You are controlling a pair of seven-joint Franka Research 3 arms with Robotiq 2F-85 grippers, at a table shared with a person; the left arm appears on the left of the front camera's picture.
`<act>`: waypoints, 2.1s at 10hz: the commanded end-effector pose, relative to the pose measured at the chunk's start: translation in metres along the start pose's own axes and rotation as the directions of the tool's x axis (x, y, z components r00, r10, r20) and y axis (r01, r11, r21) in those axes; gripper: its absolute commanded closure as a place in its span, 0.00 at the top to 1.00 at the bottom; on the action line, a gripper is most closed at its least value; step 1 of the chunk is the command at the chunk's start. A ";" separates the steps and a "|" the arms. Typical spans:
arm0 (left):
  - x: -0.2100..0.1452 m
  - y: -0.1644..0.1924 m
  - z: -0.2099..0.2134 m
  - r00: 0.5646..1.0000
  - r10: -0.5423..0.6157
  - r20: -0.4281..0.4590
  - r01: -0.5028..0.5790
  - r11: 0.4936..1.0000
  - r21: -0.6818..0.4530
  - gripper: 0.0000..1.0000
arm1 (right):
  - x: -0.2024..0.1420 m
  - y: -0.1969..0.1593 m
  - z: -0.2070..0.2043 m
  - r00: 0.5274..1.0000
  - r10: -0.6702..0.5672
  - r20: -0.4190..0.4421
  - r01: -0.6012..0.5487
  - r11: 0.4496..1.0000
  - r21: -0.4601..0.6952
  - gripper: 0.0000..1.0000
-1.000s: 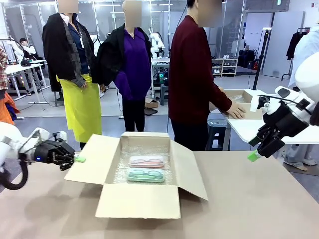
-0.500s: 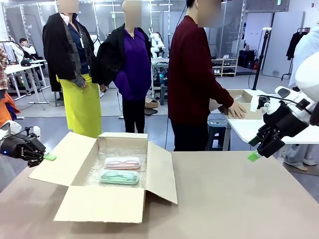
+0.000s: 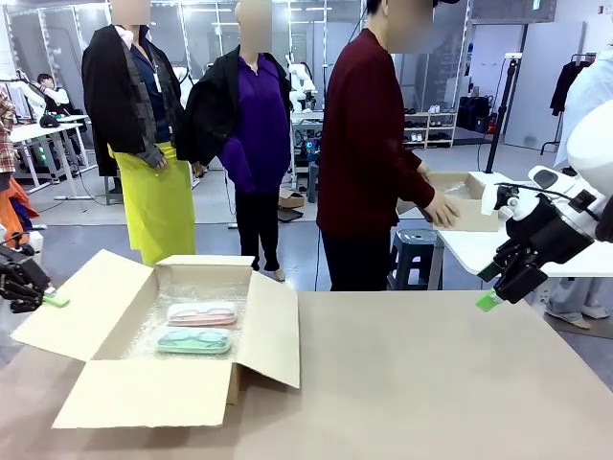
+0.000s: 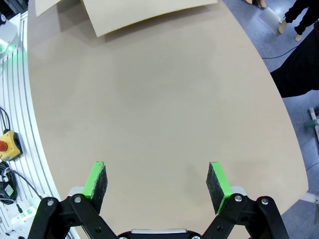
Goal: Pack the glasses set securely to prepare it for shipping.
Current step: Position the Package Box on the left side of the table.
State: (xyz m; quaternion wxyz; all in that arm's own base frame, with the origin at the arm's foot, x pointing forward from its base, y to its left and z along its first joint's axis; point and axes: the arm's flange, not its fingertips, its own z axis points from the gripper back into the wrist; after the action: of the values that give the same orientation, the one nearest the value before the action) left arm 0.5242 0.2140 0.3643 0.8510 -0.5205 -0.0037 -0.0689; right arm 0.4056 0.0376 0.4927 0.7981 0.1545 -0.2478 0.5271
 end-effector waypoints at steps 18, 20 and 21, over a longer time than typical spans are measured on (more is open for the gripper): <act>-0.046 -0.085 0.037 0.988 -0.100 0.117 0.049 0.924 0.380 1.00 | 0.001 0.000 0.001 1.000 0.011 -0.012 -0.011 1.000 0.004 1.00; -0.056 -0.107 0.036 0.982 -0.154 0.110 0.095 0.905 0.415 0.93 | 0.001 0.000 0.001 1.000 0.011 -0.012 -0.011 1.000 0.004 1.00; -0.060 -0.115 0.033 0.981 -0.173 0.091 0.118 0.896 0.429 1.00 | 0.001 0.000 0.001 1.000 0.011 -0.012 -0.011 1.000 0.004 1.00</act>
State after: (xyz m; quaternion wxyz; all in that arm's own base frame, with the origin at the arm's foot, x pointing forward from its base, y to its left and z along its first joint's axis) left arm 0.4664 0.2116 0.4817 0.9270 -0.3446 -0.1127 -0.0965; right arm 0.4056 0.0374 0.4927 0.7982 0.1544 -0.2479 0.5269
